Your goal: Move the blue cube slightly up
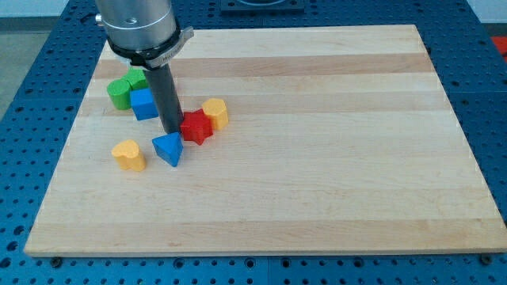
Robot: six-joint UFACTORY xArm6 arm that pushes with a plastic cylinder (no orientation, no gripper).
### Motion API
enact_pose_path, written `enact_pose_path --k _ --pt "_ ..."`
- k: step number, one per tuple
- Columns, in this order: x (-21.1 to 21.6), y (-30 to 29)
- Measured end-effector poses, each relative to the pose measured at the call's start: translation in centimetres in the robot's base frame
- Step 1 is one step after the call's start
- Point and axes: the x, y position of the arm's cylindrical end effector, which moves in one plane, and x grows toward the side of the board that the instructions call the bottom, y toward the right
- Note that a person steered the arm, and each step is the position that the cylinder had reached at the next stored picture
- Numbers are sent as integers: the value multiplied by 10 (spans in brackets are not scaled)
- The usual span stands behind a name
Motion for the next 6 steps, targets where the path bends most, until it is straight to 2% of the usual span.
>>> enact_pose_path --k 1,2,3,5,6 --pt "10 0" --pt "50 0" --pt "41 -4" --pt "-28 -27" --pt "-34 -27"
